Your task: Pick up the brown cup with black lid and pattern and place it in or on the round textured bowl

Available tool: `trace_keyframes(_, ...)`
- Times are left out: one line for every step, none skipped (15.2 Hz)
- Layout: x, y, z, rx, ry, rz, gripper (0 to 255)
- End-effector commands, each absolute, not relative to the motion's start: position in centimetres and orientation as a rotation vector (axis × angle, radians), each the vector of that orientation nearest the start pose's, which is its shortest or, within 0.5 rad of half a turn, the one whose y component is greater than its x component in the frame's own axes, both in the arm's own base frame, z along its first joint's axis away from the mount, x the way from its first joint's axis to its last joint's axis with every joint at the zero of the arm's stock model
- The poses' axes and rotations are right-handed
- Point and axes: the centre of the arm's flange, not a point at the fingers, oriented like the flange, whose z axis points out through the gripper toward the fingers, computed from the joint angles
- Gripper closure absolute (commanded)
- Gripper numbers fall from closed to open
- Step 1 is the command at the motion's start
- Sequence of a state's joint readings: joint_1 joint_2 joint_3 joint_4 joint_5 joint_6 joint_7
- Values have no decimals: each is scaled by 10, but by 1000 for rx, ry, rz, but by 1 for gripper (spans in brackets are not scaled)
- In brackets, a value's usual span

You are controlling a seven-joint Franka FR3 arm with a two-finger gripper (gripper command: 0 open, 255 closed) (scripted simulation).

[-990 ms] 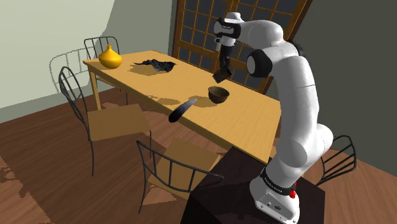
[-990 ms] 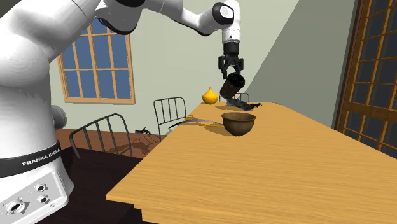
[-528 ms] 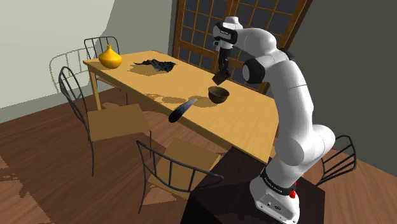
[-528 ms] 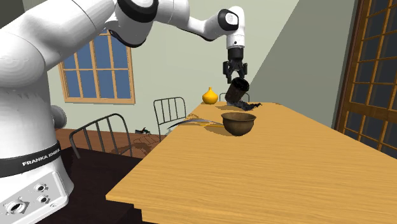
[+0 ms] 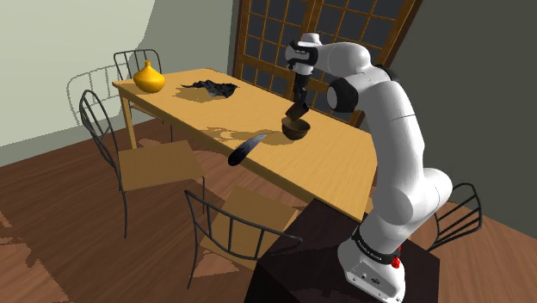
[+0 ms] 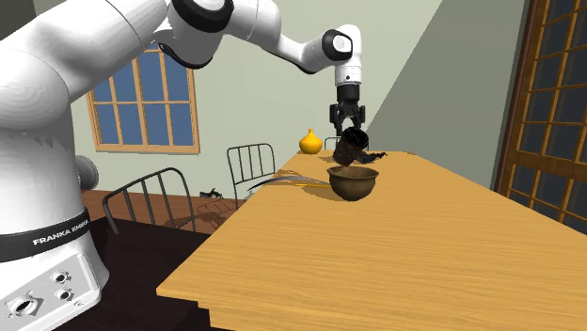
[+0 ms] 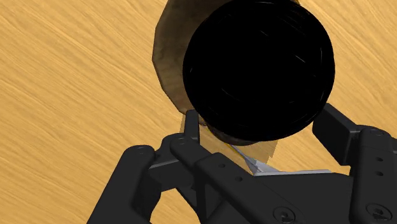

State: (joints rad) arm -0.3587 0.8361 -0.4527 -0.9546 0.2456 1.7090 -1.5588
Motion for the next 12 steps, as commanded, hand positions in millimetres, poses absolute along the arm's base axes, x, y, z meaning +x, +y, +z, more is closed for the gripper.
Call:
trace_keyframes(621, -437, 388, -2882, -1293, 139, 255)
trace_keyframes(621, -437, 383, -2882, -1293, 139, 255)
trace_keyframes(621, -437, 377, -2882, -1293, 139, 255)
trace_keyframes(621, -437, 372, -2882, -1293, 139, 255)
trace_keyframes(621, -437, 364, -2882, -1293, 139, 255)
trace_keyframes(621, -437, 364, -2882, -1293, 139, 255)
trace_keyframes(621, -437, 364, -2882, -1293, 139, 255)
trace_keyframes(621, -437, 364, -2882, -1293, 139, 255)
trace_keyframes(621, -437, 364, -2882, -1293, 139, 255)
trace_keyframes(621, -437, 364, -2882, -1293, 139, 255)
trace_keyframes(621, -437, 364, -2882, -1293, 139, 255)
trace_keyframes(621, -437, 364, -2882, -1293, 139, 255)
